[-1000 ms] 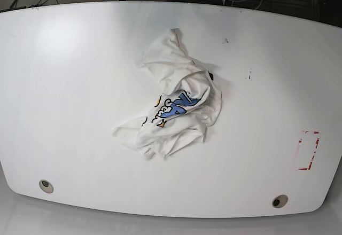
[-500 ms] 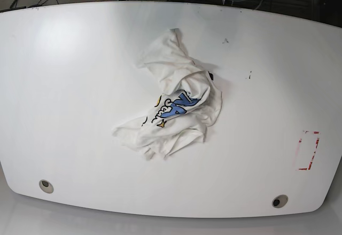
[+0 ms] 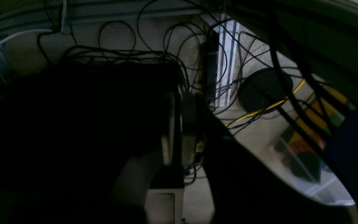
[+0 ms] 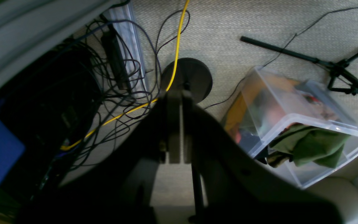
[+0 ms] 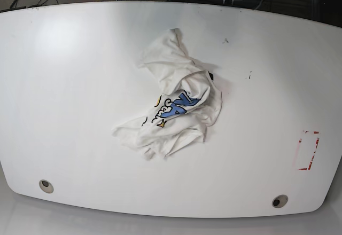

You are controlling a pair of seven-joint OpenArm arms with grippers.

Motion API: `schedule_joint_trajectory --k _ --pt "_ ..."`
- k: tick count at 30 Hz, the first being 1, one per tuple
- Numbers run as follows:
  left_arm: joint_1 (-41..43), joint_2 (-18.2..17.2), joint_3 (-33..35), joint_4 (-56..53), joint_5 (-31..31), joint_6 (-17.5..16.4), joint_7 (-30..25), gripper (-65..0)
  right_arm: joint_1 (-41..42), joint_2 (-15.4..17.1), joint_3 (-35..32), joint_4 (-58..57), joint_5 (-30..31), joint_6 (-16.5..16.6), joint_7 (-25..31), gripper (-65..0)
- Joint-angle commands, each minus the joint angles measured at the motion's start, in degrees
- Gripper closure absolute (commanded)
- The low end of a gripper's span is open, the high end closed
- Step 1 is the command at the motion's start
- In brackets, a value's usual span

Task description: Layout the t-shirt on the table in an organized manner, then fold the t-shirt properly

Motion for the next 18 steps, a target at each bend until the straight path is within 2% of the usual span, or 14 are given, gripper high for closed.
schedule_joint_trajectory --k 1,18 --pt "-0.1 0.1 0.1 0.1 0.1 0.0 -0.2 -3.2 0.3 0.2 -0.1 0.1 0.1 0.3 0.1 -0.9" --pt "-0.5 0.3 0.0 -0.4 0.0 0.2 -0.4 -3.4 0.5 0.3 -0.1 -0.4 0.0 0.2 -0.2 -0.7"
